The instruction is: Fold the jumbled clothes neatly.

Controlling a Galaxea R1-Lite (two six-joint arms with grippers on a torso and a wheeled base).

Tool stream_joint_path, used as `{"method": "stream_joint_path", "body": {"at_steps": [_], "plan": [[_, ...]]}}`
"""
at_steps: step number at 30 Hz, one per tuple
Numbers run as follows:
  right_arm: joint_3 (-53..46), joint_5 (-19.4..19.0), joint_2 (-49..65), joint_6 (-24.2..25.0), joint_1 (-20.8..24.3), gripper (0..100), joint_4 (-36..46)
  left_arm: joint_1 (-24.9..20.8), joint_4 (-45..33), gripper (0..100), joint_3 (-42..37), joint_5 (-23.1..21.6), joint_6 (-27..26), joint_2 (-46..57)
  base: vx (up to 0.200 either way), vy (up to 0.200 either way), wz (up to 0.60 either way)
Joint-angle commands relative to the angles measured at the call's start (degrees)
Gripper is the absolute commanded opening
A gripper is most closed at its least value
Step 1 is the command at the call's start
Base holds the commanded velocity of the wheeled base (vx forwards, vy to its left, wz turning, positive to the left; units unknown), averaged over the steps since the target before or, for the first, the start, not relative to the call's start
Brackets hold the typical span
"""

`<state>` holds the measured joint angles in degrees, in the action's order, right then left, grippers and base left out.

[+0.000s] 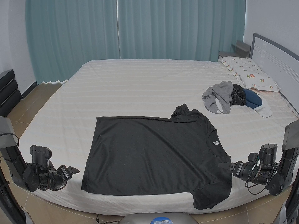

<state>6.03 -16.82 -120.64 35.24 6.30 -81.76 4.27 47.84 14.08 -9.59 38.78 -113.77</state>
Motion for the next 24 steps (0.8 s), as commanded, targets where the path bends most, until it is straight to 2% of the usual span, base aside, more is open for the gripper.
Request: {"method": "stream_joint_path", "body": {"at_steps": [1,7,13,24], "plan": [[0.56,0.04,1.19,1.06,0.29,100,0.02,2.33,-0.20,100,0.69,-2.89,0.25,-0.31,0.000,0.000,0.00],[0.65,0.04,0.93,1.06,0.73,100,0.02,2.41,-0.29,100,0.69,-3.85,1.30,0.22,0.000,0.000,0.00],[0.56,0.04,0.93,1.14,1.17,100,0.02,2.33,-0.02,100,0.51,-3.94,1.21,0.04,0.200,0.000,0.00],[0.56,0.04,0.49,1.14,1.26,100,0.02,2.24,0.24,100,0.69,-4.03,1.21,0.31,0.000,0.000,0.00]]}}
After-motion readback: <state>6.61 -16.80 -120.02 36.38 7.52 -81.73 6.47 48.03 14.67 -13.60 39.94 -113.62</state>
